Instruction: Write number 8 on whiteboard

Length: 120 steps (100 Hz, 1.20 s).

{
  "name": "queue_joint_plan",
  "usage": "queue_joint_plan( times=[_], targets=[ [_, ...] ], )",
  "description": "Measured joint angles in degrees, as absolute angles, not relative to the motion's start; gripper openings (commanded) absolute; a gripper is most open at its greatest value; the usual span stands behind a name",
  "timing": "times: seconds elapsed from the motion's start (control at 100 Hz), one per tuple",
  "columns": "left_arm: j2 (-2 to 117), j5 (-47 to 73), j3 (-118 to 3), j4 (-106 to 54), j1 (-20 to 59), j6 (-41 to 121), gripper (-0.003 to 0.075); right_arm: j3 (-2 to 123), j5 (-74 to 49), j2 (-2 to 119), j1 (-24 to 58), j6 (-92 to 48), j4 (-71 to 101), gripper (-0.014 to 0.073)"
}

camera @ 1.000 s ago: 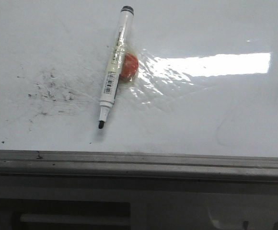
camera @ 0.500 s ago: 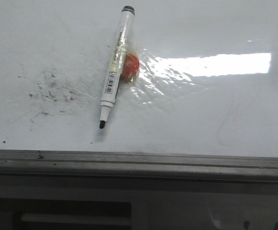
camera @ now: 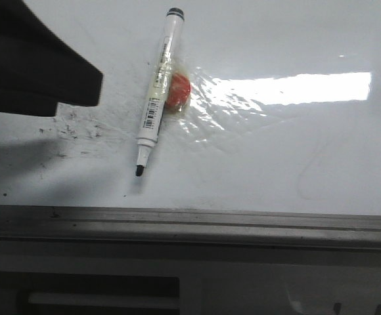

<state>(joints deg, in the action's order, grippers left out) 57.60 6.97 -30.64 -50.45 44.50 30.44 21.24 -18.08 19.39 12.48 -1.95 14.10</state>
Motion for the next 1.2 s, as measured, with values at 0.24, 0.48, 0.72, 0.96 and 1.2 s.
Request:
queue_joint_plan(
  times=[0.24,0.48,0.72,0.96,1.2],
  targets=[
    [66.0,-1.0,-33.5,-52.2,50.0,30.6,0.0378,21.2,-18.1,19.4,12.5,-2.0,14.1,0.0387],
    [72.0,-2.7,-36.2,-53.5,50.2,30.6,0.0322,21.2,-18.1,19.4,12.5,-2.1,14.1,0.0387],
    [74.5,-1.5,-36.7,-54.7,50.6,30.7,-0.0017,21.2,-16.1,19.4,12.5,-2.1,14.1,0.0386],
    [70.9,10.3,-37.0,-49.8,50.4,30.7,-0.0020,24.2,-17.6,19.6,12.8,-2.1,14.1,0.0386],
    [60.9,29.1,-37.0,-42.6,50.4,39.3,-0.0020,30.0,-23.2,25.3,21.2,-7.8,15.7,0.0386]
  ],
)
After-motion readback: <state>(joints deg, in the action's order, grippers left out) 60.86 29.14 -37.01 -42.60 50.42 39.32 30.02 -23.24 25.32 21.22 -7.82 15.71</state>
